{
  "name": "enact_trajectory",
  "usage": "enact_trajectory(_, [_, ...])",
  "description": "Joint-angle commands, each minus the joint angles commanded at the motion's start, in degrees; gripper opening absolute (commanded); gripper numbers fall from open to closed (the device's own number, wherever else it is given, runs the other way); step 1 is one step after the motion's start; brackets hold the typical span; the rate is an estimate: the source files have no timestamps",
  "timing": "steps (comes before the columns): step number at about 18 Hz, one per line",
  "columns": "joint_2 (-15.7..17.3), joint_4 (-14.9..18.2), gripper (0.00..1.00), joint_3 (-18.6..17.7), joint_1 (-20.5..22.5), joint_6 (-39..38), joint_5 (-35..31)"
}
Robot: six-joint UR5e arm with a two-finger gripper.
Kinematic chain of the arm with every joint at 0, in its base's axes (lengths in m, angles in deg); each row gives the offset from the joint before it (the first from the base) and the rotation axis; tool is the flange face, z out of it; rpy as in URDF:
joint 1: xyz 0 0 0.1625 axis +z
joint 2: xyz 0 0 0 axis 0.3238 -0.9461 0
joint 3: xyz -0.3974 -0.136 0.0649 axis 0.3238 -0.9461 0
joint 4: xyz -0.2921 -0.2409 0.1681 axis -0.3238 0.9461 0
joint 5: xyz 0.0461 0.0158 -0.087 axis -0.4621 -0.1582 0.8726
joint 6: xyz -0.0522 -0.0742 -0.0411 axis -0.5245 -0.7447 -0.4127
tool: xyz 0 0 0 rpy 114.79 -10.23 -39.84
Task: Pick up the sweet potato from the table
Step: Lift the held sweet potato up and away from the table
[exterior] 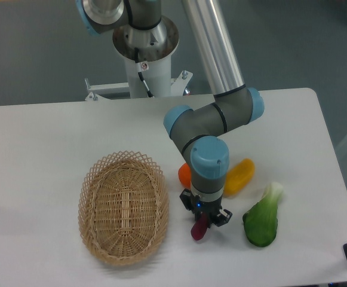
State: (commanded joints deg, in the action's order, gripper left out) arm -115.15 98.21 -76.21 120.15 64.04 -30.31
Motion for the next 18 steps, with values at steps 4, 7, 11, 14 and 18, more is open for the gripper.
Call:
enact_trajectory(4, [1.6,0.2,0.24,1.8,0.2,0.3,0.2])
enact_trajectory(7, [3.4,1.5,0.25,6.1,0.8,2.0,-0.1])
enact_trajectory(11, [6.5,7.1,0.25,9.8,4.4,3.6,0.6])
enact_trajectory(14, [9.0,11.2,0.25,10.8,8.2,7.8,3.6])
enact_trajectory(18, [11.3,16.9,0.25,10.8,13.6,15.4,5.9])
